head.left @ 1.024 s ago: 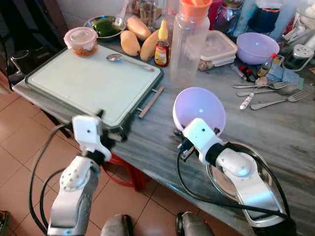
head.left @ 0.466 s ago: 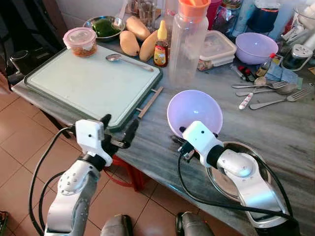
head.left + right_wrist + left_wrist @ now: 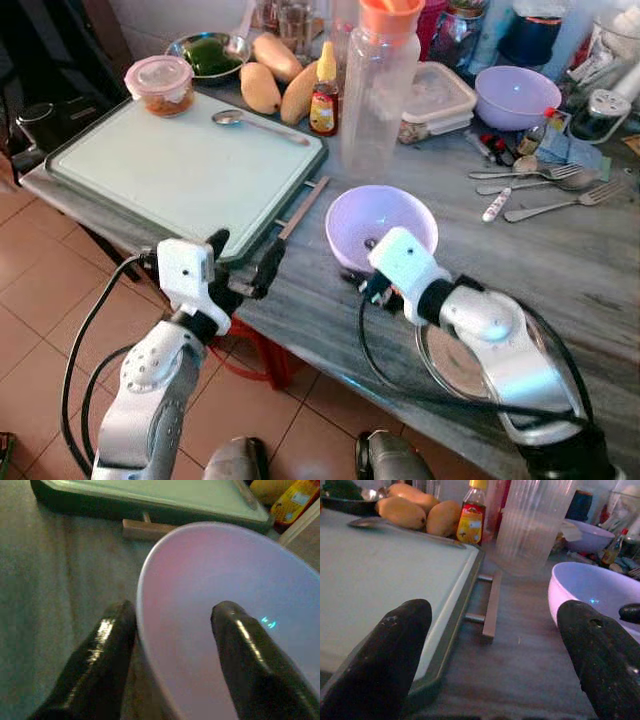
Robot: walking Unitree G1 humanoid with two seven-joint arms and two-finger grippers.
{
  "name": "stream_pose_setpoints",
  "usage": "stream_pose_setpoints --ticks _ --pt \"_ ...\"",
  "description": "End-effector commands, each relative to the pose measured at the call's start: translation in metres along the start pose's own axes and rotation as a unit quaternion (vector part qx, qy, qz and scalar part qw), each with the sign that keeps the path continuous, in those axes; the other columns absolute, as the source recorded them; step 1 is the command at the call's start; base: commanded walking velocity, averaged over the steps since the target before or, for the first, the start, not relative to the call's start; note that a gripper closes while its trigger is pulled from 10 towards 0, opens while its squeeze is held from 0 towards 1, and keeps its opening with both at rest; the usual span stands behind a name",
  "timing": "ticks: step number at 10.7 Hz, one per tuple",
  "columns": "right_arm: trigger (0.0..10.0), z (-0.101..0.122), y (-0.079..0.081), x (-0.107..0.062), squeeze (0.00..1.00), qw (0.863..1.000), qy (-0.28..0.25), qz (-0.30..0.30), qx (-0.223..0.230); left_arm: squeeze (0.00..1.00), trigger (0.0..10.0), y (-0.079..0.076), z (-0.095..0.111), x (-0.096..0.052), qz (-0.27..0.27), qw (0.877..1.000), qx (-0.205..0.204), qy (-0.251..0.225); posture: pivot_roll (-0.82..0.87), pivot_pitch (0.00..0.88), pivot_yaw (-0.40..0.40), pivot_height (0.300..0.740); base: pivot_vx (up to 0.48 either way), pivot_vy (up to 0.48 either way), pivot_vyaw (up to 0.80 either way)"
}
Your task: Setting the table
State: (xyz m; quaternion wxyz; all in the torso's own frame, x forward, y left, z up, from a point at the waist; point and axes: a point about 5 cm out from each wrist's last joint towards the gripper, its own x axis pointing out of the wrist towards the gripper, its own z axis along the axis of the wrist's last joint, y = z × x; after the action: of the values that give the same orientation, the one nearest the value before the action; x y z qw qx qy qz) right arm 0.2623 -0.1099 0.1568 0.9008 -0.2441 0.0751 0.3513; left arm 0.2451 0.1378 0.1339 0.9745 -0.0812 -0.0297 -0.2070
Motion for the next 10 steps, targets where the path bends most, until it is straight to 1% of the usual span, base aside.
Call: stream_pose_setpoints --ticks 1,3,6,7,8,9,10 --pt "10.0 0.007 -0.004 -0.003 1.0 1.0 -0.01 -0.002 -0.005 0.0 10.0 -0.001 -0.003 0.0 -0.002 1.0 -0.002 0.006 -0.06 0.112 -0.01 0.74 0.0 0.0 0.0" --pt "10.0 0.015 -0.009 -0.004 1.0 1.0 -0.025 -0.011 -0.005 0.0 10.0 -0.001 -0.004 0.003 -0.001 1.0 -0.001 0.005 -0.07 0.099 -0.009 0.74 0.0 0.0 0.0" --pt "10.0 0.03 -0.019 -0.004 1.0 0.996 -0.077 -0.049 0.021 0.0 10.0 -0.001 -0.004 0.006 -0.001 1.0 -0.003 0.002 -0.07 0.091 -0.012 0.74 0.0 0.0 0.0" --pt "10.0 0.036 -0.024 -0.005 1.0 0.991 -0.102 -0.088 0.021 0.0 10.0 0.004 -0.005 0.007 0.028 1.0 -0.002 0.012 -0.07 0.09 -0.014 0.74 0.0 0.0 0.0" --pt "10.0 0.039 -0.027 -0.007 1.0 0.985 -0.125 -0.12 0.015 0.0 10.0 0.009 -0.007 0.009 0.059 0.998 0.015 0.02 -0.07 0.089 -0.015 0.74 0.0 0.0 0.0" --pt "10.0 0.041 -0.028 -0.009 1.0 0.98 -0.136 -0.143 0.01 0.0 10.0 0.011 -0.007 0.01 0.073 0.997 0.013 0.021 -0.07 0.088 -0.017 0.74 0.0 0.0 0.0" --pt "10.0 0.04 -0.03 -0.014 1.0 0.972 -0.146 -0.182 0.013 0.0 10.0 0.012 -0.006 0.011 0.083 0.996 0.008 0.019 -0.07 0.091 -0.019 0.74 0.0 0.0 0.0"
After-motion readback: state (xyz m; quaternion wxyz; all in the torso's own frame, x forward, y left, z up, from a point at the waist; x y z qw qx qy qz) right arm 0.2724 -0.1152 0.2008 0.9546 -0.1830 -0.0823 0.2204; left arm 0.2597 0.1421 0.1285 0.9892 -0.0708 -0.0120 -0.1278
